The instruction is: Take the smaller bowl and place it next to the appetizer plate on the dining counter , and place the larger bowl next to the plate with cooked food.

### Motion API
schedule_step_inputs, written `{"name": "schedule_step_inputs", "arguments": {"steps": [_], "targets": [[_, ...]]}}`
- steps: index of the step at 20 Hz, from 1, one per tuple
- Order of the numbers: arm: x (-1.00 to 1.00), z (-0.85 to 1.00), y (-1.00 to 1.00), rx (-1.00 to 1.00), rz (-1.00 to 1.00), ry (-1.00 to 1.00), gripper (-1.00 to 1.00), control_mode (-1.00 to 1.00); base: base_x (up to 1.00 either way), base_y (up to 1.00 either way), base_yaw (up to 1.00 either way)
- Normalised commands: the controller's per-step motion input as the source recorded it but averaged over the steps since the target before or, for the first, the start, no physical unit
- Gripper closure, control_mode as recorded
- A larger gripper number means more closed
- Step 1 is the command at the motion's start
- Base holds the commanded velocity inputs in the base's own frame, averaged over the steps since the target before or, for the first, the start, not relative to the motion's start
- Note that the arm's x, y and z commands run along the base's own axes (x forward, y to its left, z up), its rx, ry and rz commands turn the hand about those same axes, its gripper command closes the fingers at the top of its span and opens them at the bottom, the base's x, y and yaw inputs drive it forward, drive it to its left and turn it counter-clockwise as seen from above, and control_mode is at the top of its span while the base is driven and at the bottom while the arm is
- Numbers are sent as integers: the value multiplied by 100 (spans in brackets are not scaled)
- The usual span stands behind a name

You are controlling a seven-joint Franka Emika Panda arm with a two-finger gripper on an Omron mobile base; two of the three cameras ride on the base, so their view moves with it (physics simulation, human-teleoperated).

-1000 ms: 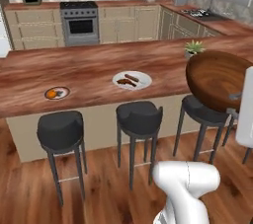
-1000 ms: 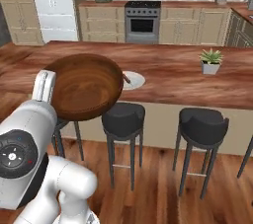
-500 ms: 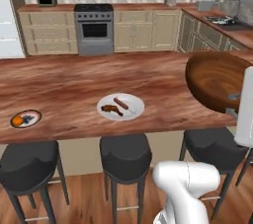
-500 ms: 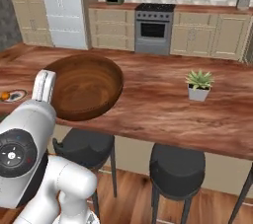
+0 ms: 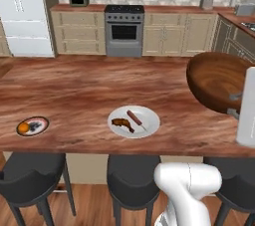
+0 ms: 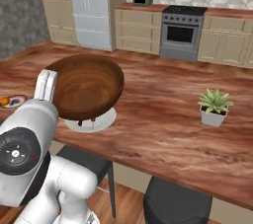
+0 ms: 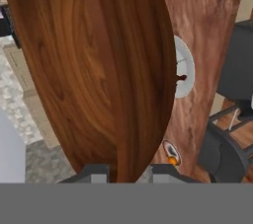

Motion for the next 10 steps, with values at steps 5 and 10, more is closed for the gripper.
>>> {"name": "schedule_step_inputs", "arguments": {"steps": [5,10], "targets": [[0,0,0,0,0,0,100,100,65,0,23],[56,-7,-18,4,18,5,100,-100,29,0,5]]}}
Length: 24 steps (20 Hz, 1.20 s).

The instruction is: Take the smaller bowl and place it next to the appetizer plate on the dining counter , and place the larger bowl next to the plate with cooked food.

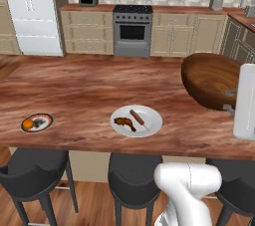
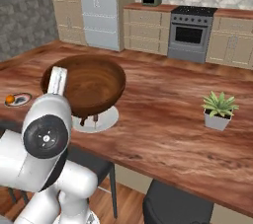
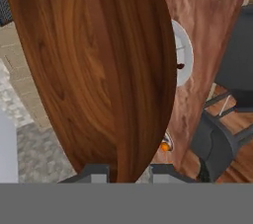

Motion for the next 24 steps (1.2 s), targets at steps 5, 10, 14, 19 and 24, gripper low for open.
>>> {"name": "schedule_step_inputs", "arguments": {"steps": [5,10,14,19,24], "targets": [[65,-40,-48,3,35,1,100,-100,0,0,0],[49,-44,-41,-1,29,0,100,-100,0,0,0],[29,-44,-14,-19,3,2,100,-100,0,0,0],[44,-62,-17,-22,0,10,100,-100,0,0,0],[40,-53,-24,-11,0,10,100,-100,0,0,0]]}}
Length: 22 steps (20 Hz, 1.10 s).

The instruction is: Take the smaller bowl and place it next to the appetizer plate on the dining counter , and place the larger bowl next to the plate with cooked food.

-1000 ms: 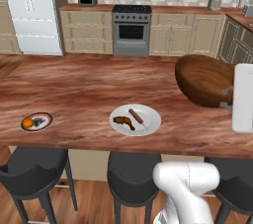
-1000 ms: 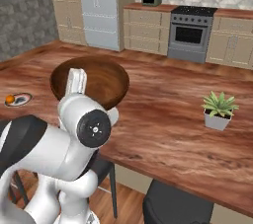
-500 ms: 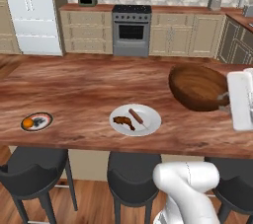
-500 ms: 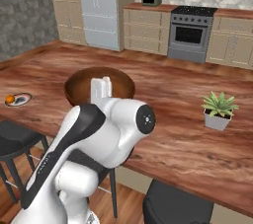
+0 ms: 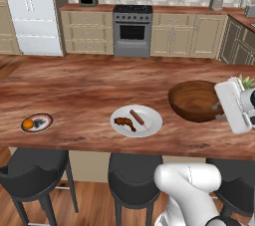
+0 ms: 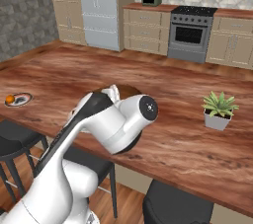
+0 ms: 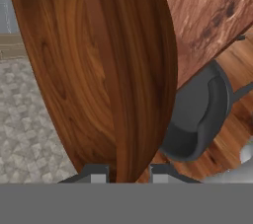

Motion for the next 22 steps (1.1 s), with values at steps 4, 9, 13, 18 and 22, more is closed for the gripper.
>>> {"name": "schedule_step_inputs", "arguments": {"steps": [4,9,13,18,22], "targets": [[47,-43,-32,0,2,2,100,-100,0,0,0],[49,-42,-19,0,0,3,100,-100,0,0,0],[43,-26,0,0,0,6,100,-100,0,0,0],[45,-41,-1,0,0,8,100,-100,0,0,0],[44,-33,-13,0,0,2,100,-100,0,0,0]]}}
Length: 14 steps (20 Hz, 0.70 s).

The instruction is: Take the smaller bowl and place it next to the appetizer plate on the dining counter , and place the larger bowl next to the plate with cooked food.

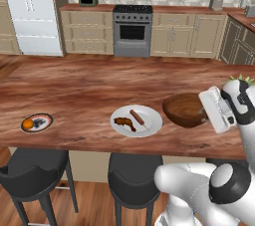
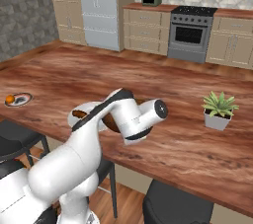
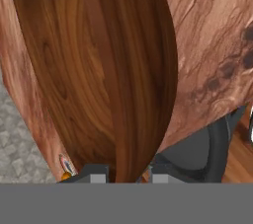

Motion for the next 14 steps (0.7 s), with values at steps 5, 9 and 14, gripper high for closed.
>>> {"name": "schedule_step_inputs", "arguments": {"steps": [5,9,14], "targets": [[40,-41,-36,3,0,2,100,-100,0,0,0],[34,-40,-14,0,0,1,100,-100,0,0,0],[33,-50,-3,0,0,2,100,-100,0,0,0]]}}
